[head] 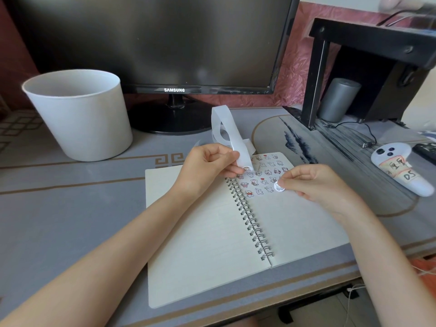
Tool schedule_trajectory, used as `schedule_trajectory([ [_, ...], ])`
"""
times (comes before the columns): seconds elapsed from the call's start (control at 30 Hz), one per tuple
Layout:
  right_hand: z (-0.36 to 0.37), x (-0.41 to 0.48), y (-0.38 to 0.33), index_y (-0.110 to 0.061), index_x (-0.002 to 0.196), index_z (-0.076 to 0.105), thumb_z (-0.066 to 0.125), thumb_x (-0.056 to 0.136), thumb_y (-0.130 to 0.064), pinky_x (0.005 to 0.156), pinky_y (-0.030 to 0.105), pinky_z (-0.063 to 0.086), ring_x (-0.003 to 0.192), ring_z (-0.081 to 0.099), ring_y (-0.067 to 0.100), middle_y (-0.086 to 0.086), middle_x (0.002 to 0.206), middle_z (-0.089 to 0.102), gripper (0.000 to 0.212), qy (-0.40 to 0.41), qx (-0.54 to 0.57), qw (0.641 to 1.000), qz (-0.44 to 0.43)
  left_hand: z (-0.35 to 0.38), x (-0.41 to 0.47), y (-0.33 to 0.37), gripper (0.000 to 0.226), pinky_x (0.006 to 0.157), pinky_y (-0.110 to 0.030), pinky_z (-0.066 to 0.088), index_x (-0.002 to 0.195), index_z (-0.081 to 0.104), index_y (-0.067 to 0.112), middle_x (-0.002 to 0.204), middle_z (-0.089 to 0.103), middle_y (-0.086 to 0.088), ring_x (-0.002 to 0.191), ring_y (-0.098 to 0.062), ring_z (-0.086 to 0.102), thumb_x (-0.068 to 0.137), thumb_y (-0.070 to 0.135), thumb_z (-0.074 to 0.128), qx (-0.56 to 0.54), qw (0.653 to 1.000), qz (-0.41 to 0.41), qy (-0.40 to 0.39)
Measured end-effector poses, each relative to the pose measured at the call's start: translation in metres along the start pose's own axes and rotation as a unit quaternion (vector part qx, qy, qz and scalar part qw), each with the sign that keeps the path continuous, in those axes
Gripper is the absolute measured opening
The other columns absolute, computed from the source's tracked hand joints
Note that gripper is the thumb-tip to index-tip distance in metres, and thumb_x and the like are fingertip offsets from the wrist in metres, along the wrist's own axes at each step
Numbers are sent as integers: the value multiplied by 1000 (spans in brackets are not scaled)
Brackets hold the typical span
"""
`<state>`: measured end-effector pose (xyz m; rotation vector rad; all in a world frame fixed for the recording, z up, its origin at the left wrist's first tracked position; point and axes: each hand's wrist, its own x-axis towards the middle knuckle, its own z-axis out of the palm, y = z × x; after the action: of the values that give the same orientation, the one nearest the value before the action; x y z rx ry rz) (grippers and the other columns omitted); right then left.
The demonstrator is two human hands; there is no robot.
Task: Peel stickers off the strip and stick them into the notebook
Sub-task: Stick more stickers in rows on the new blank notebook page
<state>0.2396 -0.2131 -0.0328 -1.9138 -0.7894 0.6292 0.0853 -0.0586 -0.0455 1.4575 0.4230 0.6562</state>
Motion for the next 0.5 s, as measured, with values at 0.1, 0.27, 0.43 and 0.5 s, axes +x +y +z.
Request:
schedule_trajectory([
  [0.1,0,0,0,-9,78,69,73,78,-6,41,6,32,40,42,-3,-12,49,59,5,3,-1,1000,0,0,0,0,12,64,-19,56,85,63,-3,77,71,-14,67,-13,71,92,6,58,1,1000,1,-1],
  [0.27,1,1,1,-10,78,69,73,78,-7,42,5,33,41,44,-4,-13,49,60,5,7,-6,1000,-2,0,0,0,12,64,-19,56,84,63,-2,78,71,-16,68,-14,71,91,6,58,3,1000,0,0],
  [0.43,2,1,2,-9,77,69,73,78,-7,42,6,33,40,43,-4,-11,50,58,5,10,-19,1000,-9,0,0,0,13,63,-19,55,81,63,1,72,72,-11,66,-13,71,91,6,58,1,1000,3,-2],
  [0.5,2,1,2,-9,78,69,73,78,-6,43,6,34,41,44,-5,-7,56,59,4,12,-24,1000,-11,0,0,1,13,63,-19,55,79,62,2,70,72,-9,66,-13,71,92,6,58,1,1000,3,-4],
])
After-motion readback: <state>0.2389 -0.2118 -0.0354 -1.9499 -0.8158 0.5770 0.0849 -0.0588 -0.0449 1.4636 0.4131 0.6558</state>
